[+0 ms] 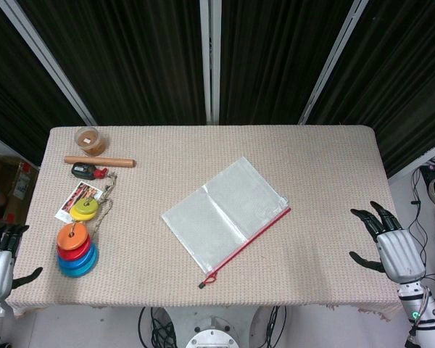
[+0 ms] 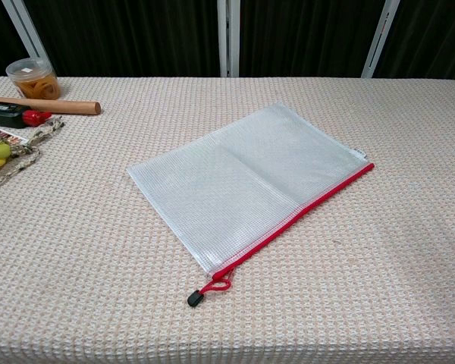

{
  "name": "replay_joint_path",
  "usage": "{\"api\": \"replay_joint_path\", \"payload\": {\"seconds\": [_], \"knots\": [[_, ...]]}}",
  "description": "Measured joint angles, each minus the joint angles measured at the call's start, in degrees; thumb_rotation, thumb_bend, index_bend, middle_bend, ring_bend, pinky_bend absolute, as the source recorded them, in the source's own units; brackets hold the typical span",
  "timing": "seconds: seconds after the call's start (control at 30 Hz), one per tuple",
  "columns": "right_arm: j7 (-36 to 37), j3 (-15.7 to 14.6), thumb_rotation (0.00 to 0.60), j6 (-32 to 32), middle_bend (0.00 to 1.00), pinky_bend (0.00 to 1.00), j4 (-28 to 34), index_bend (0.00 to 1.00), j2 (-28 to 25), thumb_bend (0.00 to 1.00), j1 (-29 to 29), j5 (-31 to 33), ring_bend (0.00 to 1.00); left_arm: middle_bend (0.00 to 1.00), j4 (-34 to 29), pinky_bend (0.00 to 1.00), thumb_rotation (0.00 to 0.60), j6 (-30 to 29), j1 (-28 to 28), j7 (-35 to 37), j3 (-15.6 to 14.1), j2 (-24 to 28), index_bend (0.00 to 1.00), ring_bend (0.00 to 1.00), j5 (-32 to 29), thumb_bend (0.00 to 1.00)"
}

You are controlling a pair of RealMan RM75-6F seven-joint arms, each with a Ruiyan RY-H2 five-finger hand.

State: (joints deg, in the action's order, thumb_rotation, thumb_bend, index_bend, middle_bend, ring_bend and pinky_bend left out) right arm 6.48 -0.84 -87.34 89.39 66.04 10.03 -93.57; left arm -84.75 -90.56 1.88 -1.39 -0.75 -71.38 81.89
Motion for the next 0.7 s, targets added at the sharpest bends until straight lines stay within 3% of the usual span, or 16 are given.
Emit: {"api": "replay_joint_path", "payload": {"seconds": [0.27,0.47,0.7], "knots": [[-2.0,-0.9,0.600,3.7,0.23,0.17,1.2,0.24,1.8,0.07,4.3,-8.2,0.06,0.15,0.1,0.16,0.600,0.5,-0.2,2.3,-0.4,-0.6,0.17,0.07,2.5,0.05],[-5.6,-1.2,0.600,15.8,0.23,0.17,4.2,0.28,5.4,0.11,12.5,-13.5,0.06,0.15,-0.9,0.16,0.600,1.0,0.3,3.0,-0.1,-0.8,0.18,0.07,4.1,0.05],[-12.9,0.6,0.600,33.9,0.23,0.12,4.7,0.37,15.8,0.18,23.4,-13.8,0.06,0.15,-0.7,0.16,0.600,2.8,0.9,4.6,0.2,-1.3,0.18,0.07,4.1,0.05]]}}
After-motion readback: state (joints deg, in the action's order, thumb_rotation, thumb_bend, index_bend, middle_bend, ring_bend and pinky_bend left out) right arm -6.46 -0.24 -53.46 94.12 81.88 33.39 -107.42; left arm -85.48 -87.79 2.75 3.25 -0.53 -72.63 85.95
